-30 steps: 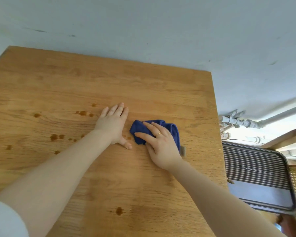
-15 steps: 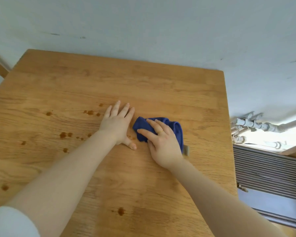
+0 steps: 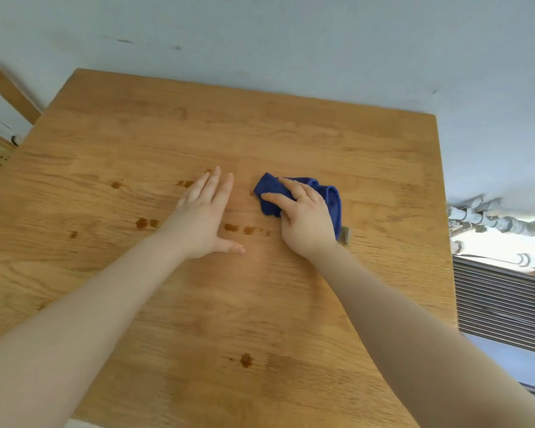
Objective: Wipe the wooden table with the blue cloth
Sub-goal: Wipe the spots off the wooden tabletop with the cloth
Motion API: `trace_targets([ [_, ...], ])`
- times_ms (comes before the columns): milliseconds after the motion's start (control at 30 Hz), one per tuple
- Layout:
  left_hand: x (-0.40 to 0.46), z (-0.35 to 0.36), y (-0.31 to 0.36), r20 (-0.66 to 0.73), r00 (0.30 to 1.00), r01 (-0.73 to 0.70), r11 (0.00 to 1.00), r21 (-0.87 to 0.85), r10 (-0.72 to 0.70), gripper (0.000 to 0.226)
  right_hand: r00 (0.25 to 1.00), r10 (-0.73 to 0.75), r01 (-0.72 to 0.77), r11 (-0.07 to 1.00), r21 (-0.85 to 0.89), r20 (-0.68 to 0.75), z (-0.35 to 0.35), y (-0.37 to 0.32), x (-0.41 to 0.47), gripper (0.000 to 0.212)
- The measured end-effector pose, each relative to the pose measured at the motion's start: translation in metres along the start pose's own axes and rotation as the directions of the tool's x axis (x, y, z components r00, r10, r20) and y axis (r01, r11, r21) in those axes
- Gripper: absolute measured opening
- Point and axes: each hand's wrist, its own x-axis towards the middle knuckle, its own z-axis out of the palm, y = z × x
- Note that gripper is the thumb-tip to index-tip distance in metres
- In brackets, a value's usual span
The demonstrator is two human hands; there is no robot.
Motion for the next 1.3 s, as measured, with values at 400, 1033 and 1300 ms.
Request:
trace_targets([
  [400,0.011,-0.003,-0.061,0.090,0.995,0.038,0.993,0.115,-0.048,0.125,0.987,0.130,-0.137,0.988,-0.066,-0.090,0.012,-0.009,0.046,0.041],
  [1033,0.036,-0.012,-0.088,0.108,0.994,-0.002,0.965,0.263,-0.027,0.148,0.977,0.199,-0.208,0.967,-0.146,-0.073,0.031,-0.034,0.087,0.044],
  [1300,0.034,-0.012,-0.091,0.109,0.994,-0.025,0.987,0.156,0.008,0.145,0.968,-0.210,0.222,0.972,-0.076,0.140,0.033,-0.057,0.036,0.044],
])
